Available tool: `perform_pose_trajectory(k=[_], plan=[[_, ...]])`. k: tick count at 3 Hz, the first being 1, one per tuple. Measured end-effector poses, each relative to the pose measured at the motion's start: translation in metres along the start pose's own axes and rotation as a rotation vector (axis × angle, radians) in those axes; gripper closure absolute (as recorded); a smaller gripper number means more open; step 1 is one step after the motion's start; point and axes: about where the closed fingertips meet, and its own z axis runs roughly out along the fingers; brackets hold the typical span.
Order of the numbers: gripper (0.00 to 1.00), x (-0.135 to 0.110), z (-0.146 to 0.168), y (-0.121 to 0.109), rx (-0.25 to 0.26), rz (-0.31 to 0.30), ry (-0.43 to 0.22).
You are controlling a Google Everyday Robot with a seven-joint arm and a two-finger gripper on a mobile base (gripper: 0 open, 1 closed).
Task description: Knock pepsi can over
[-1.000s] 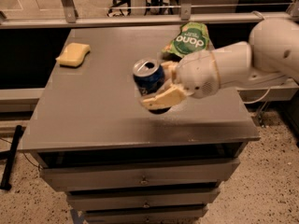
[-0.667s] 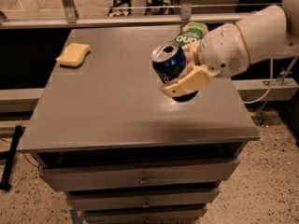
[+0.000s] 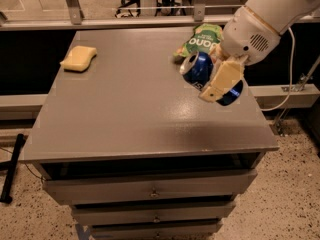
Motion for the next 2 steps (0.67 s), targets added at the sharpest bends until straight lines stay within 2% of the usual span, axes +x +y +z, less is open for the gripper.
perform_pose_trajectory(k=[1,2], plan=[[1.00,0.033,0.018,-0.014,-0.026,0.054,0.197],[1.00,0.057,0.026,-0.019,0.012,0.096,0.328]])
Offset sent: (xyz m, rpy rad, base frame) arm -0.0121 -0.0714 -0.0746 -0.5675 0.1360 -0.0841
